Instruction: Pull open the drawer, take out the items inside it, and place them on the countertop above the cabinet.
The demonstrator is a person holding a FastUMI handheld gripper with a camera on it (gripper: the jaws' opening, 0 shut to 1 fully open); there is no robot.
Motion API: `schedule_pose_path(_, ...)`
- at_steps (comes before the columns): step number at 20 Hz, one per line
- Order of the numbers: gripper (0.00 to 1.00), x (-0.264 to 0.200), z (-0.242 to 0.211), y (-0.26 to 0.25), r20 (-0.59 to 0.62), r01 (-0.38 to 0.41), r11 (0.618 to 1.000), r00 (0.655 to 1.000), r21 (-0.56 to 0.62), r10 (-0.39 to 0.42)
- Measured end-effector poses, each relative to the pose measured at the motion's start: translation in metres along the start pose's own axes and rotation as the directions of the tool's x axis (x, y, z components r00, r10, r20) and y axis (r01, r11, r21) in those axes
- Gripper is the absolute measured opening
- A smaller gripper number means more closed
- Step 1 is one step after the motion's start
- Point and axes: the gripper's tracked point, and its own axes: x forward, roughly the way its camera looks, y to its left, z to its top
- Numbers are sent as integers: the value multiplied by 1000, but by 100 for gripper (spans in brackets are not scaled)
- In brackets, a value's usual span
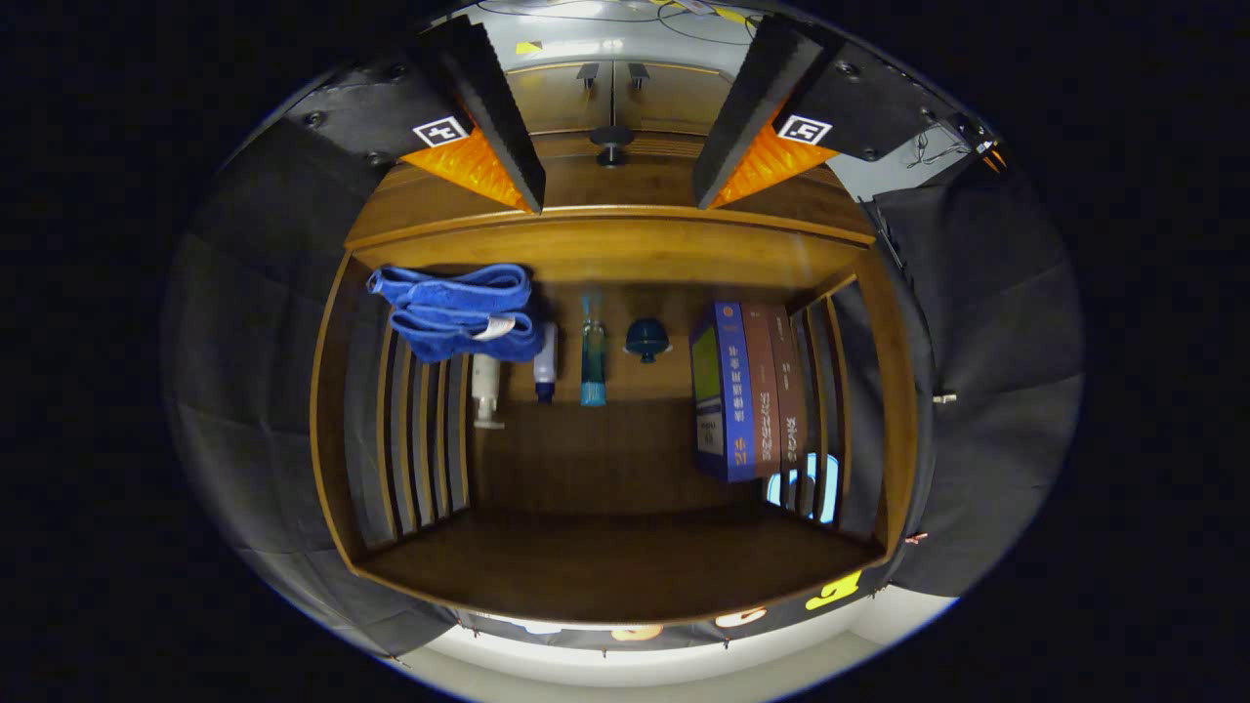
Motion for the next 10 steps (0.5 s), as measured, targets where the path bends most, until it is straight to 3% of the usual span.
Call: schedule_pose_path(10, 96, 61, -73, -9, -132, 7, 1000, 991, 29, -3)
